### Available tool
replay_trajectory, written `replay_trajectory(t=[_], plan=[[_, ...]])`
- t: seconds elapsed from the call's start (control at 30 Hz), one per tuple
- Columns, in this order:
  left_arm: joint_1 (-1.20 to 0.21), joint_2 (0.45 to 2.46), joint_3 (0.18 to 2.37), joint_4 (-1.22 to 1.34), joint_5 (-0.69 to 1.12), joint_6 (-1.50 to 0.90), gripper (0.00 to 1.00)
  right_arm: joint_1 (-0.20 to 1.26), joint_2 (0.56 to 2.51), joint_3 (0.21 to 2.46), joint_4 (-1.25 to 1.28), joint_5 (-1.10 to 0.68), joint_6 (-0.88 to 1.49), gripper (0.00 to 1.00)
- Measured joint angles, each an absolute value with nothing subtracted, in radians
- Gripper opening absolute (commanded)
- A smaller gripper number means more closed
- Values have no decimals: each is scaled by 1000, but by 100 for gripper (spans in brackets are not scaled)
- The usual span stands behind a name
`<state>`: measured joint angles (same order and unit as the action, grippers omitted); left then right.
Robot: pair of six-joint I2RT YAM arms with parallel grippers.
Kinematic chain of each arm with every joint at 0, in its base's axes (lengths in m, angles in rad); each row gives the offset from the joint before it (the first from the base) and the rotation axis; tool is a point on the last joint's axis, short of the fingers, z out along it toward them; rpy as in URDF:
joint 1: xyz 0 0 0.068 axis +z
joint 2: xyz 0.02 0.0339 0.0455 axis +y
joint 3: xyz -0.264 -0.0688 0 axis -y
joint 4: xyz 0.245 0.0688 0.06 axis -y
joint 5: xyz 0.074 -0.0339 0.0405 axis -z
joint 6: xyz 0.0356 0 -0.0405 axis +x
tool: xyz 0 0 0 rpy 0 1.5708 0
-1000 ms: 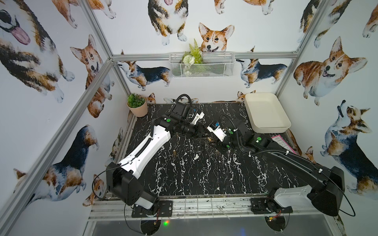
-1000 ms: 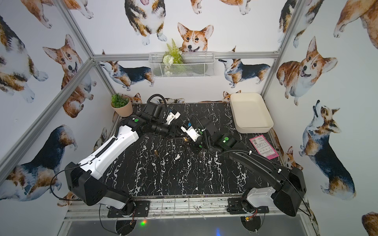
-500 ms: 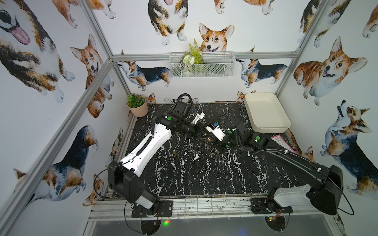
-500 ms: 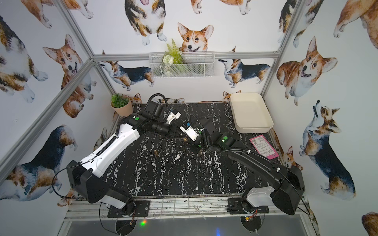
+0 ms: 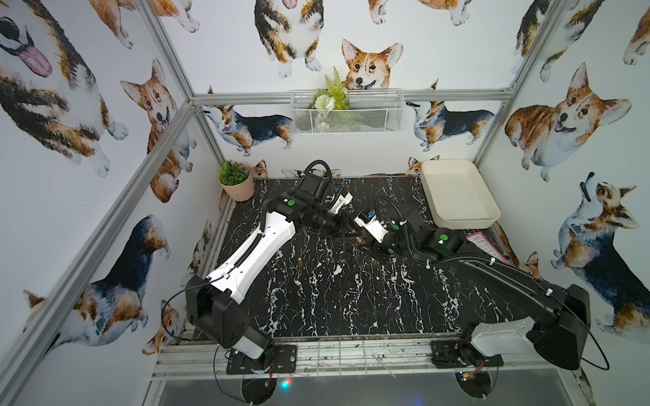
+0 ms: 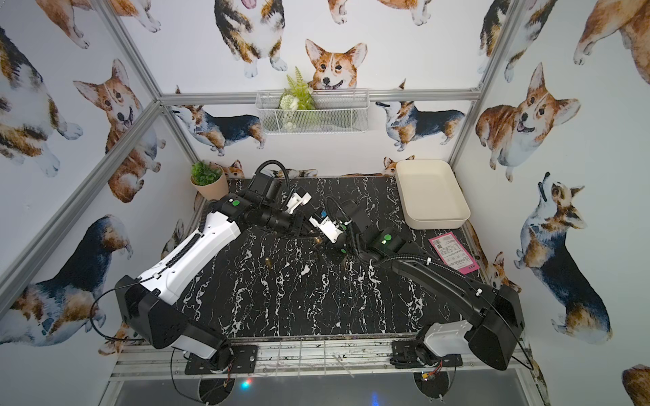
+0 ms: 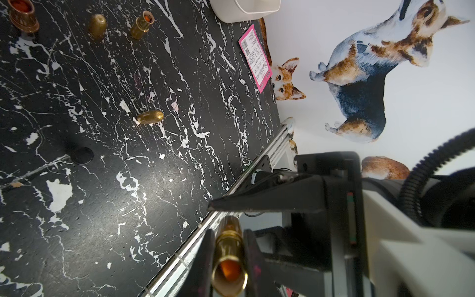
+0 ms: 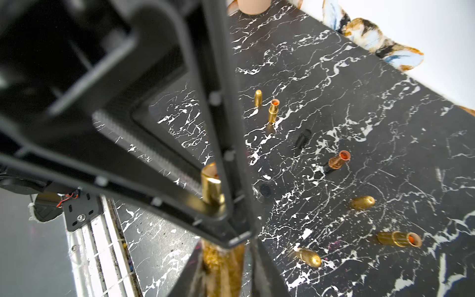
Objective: Open the lipstick cap
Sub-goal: Place the lipstick at the center of the board.
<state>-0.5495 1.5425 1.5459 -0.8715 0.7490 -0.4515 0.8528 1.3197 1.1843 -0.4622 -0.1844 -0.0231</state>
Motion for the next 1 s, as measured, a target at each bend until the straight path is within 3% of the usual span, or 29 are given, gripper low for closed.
replay_trajectory(t=[0.43, 0.6, 1.0], plan=[[-449, 1542, 1590, -919, 732, -445, 16, 853, 1240, 1104, -460, -145, -23, 45], [-425, 1568, 1624, -991, 570, -376, 16, 853, 1163, 1072, -463, -101, -19, 46], [-440, 1571, 1378, -914, 163, -354, 16, 853, 1131, 1058, -488, -17, 0, 46]])
